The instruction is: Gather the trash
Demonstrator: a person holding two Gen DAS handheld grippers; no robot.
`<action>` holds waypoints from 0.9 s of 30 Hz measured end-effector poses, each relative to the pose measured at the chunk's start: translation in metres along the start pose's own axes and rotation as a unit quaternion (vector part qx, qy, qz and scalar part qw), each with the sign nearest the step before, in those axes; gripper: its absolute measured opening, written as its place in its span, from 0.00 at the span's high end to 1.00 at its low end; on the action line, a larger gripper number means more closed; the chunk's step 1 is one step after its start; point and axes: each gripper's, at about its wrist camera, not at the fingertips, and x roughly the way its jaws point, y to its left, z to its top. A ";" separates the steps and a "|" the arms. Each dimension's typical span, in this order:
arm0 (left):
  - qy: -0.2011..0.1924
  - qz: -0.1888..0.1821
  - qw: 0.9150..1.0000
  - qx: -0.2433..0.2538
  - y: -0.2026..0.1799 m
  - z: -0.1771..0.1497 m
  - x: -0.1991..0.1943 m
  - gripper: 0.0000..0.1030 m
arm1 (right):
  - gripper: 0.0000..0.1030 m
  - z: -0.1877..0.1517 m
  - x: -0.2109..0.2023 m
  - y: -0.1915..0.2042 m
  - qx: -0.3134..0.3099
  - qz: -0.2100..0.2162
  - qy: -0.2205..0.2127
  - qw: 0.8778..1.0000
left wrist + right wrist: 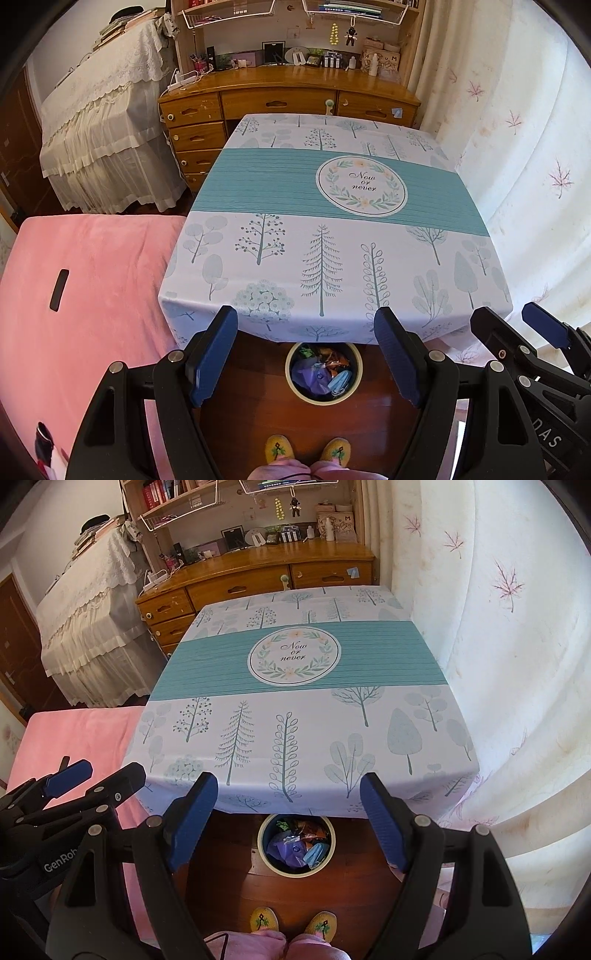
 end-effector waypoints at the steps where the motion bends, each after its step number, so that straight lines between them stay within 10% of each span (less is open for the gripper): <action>1: 0.000 0.000 1.000 0.001 0.001 0.003 0.001 0.24 | 0.25 0.001 0.001 0.000 0.001 0.000 0.000 1.000; 27: 0.002 0.004 1.000 0.002 -0.001 0.009 0.002 0.24 | 0.25 0.005 0.007 0.001 0.002 -0.001 0.005 1.000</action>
